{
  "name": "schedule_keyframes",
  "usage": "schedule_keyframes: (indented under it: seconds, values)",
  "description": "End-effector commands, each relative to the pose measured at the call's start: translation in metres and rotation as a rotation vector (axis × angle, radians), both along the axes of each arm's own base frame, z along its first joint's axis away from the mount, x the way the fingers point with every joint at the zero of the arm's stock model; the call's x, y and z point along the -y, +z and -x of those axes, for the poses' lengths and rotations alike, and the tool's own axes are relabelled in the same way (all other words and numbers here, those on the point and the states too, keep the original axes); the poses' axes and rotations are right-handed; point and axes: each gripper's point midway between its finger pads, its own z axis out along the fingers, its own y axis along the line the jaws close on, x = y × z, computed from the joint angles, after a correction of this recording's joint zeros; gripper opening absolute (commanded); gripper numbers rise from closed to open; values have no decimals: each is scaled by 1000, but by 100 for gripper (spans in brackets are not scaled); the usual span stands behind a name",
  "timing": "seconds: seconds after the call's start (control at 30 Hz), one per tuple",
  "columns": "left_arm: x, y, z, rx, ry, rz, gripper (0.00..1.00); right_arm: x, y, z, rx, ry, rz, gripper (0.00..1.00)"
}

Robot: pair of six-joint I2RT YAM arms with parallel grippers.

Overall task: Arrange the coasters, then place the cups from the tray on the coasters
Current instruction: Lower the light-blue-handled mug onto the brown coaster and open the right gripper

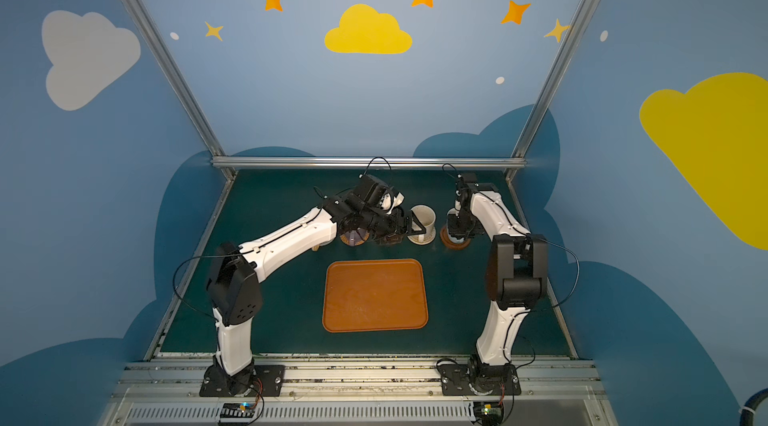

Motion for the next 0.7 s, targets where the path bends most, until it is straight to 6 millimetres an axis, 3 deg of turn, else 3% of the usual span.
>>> schedule_keyframes:
  seconds: [0.0,0.6,0.67]
  values:
    - [2,11,1,39,-15,14,100,-2,-2,-3,15,12,4,0]
    - [-1,5,0,46,-9,8,100,-6,-8,-2,26,-10,-32,0]
    - [-2,6,-1,56,-3,7,100,-8,-8,-1,8,-20,-55,9]
